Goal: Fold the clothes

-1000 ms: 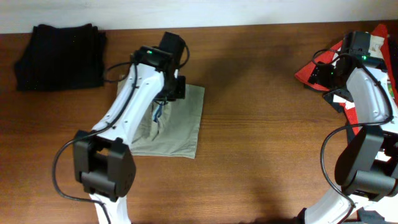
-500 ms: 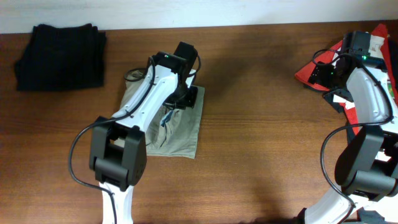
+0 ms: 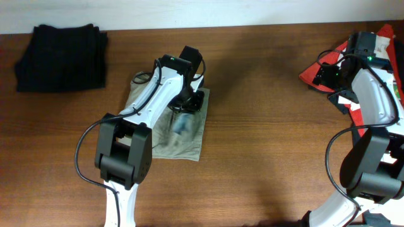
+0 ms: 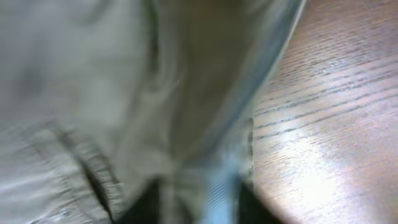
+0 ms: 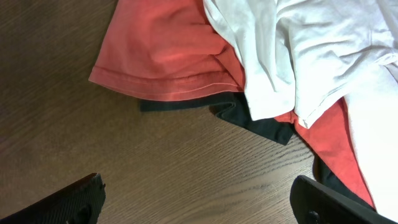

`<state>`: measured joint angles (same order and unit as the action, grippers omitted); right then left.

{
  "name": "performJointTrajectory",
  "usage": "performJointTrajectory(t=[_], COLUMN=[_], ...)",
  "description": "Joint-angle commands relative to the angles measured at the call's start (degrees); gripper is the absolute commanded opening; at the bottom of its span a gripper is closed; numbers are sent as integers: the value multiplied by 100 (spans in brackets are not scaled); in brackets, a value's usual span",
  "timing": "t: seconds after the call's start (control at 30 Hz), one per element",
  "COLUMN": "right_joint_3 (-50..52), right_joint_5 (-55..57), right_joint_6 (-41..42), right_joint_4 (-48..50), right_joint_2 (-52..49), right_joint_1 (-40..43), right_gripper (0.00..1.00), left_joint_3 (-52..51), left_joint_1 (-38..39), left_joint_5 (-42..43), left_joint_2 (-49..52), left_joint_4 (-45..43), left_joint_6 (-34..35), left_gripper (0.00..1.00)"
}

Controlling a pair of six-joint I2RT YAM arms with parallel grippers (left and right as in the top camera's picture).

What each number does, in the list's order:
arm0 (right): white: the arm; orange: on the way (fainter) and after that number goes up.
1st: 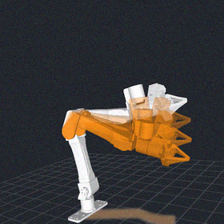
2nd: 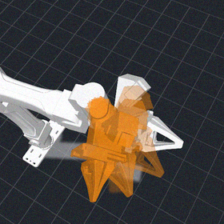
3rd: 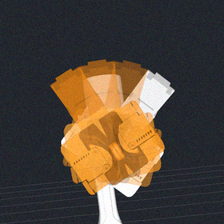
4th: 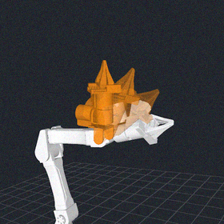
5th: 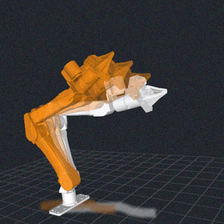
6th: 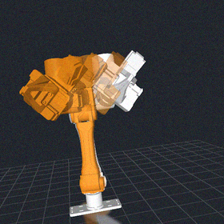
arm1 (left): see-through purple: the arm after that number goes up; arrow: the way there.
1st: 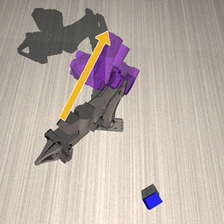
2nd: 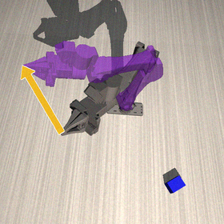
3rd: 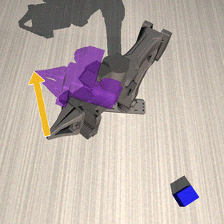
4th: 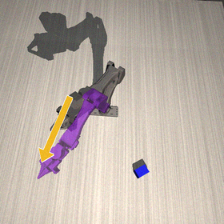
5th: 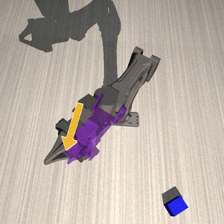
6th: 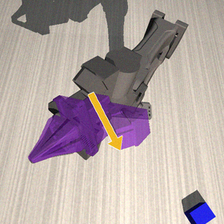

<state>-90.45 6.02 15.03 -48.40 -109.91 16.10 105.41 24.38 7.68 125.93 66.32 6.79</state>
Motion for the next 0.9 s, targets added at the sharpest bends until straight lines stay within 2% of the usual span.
performJointTrajectory(t=[0.0,0.23,0.4,0.57,0.63,0.73,0.8,0.87], right_joint_3=[-85,-85,-85,-85,-85,-85,-85,-85], right_joint_5=[48,48,48,48,48,48,48,48], right_joint_6=[63,63,63,63,63,63,63,63], right_joint_4=[0,0,0,0,0,0,0,0], right_joint_2=[-7,-7,-9,-9,-9,-9,-7,-7], right_joint_1=[7,7,7,7,7,7,7,7], right_gripper=[99,99,99,99,99,99,99,99], left_joint_3=[-46,682,933,909,909,909,909,907], left_joint_1=[39,33,33,-214,-509,-1322,-1790,-2465], left_joint_5=[199,197,155,-863,-898,-833,-597,131], left_joint_2=[39,-35,-37,-37,-37,-37,-37,-37], left_joint_4=[-13,455,811,811,811,809,813,815], left_joint_6=[-50,-76,-118,-127,-127,-131,-221,-688], left_gripper=[67,66,60,59,69,99,99,99])
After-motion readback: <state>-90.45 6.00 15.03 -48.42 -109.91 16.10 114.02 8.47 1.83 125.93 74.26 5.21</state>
